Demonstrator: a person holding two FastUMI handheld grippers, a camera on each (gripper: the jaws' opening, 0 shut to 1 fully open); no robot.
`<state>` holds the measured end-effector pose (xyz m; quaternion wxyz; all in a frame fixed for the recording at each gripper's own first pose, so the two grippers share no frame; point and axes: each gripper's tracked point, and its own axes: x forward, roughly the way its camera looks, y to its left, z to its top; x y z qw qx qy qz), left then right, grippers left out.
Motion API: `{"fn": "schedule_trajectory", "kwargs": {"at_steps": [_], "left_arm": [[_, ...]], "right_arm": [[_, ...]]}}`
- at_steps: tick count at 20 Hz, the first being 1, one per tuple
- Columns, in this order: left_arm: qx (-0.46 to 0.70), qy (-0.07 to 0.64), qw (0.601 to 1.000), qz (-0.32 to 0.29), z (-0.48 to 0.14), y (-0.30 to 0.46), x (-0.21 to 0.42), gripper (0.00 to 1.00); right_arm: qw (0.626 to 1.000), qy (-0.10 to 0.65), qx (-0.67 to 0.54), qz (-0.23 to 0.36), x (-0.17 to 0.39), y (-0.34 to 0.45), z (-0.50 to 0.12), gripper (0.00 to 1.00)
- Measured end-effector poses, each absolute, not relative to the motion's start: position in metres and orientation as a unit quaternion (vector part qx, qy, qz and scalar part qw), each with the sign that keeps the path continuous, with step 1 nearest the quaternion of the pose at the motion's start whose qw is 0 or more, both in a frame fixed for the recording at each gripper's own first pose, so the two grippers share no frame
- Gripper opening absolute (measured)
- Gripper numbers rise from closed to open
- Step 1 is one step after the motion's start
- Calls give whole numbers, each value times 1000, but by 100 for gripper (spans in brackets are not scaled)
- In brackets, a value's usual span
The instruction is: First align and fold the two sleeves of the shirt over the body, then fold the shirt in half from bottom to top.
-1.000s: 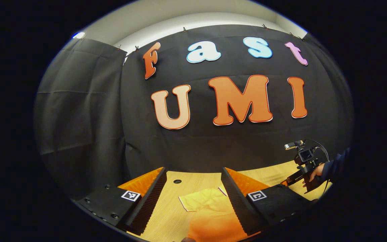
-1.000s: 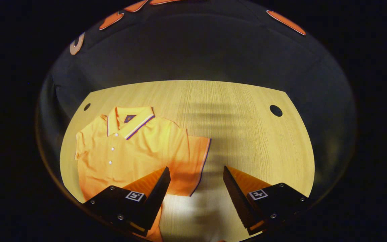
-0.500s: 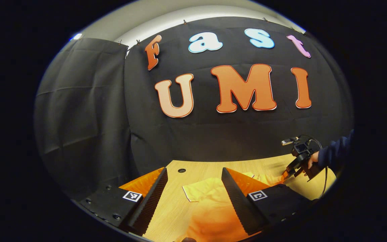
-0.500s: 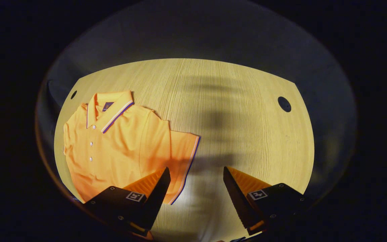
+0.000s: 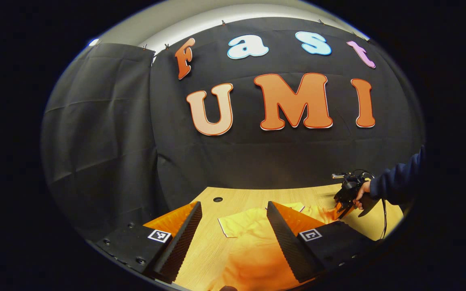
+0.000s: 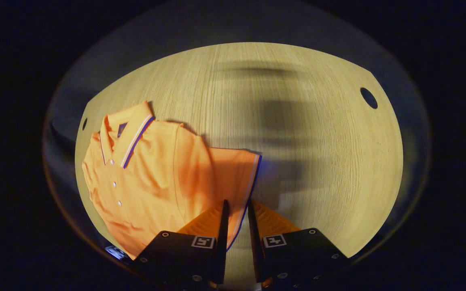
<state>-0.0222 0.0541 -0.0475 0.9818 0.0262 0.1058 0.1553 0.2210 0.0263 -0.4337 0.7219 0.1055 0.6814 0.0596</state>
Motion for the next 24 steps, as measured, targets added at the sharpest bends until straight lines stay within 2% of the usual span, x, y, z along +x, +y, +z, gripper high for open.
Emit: {"fn": "schedule_trajectory", "kwargs": {"at_steps": [1,2,3,6,11,14,16,17,18,19,20,23,24], "left_arm": [[27,104,982,155,-46,54,-23,99],[27,101,982,156,-45,53,-24,99],[26,100,982,157,-45,54,-25,99],[19,103,982,157,-48,54,-28,99],[22,104,981,162,-47,57,-33,99],[19,109,981,160,-51,55,-31,99],[23,109,981,159,-50,53,-31,99],[22,111,981,157,-53,52,-31,99],[19,113,981,155,-54,50,-30,99],[18,117,981,153,-57,49,-27,99],[20,119,981,152,-57,48,-27,99],[22,121,981,148,-58,46,-25,99],[20,125,981,147,-61,46,-25,99]], "right_arm": [[722,679,121,59,220,28,-424,20],[721,677,134,67,222,29,-425,19],[720,673,155,66,222,29,-423,8],[712,670,195,75,219,35,-420,8],[736,628,224,113,239,60,-393,4],[756,629,155,93,241,43,-406,2],[750,638,146,97,236,43,-406,2],[746,643,143,100,231,45,-406,21],[749,641,134,103,232,47,-408,34],[759,636,99,93,232,41,-416,59],[763,637,62,84,230,33,-425,67],[773,628,25,85,230,32,-424,65],[780,619,38,78,234,33,-420,55]]}}
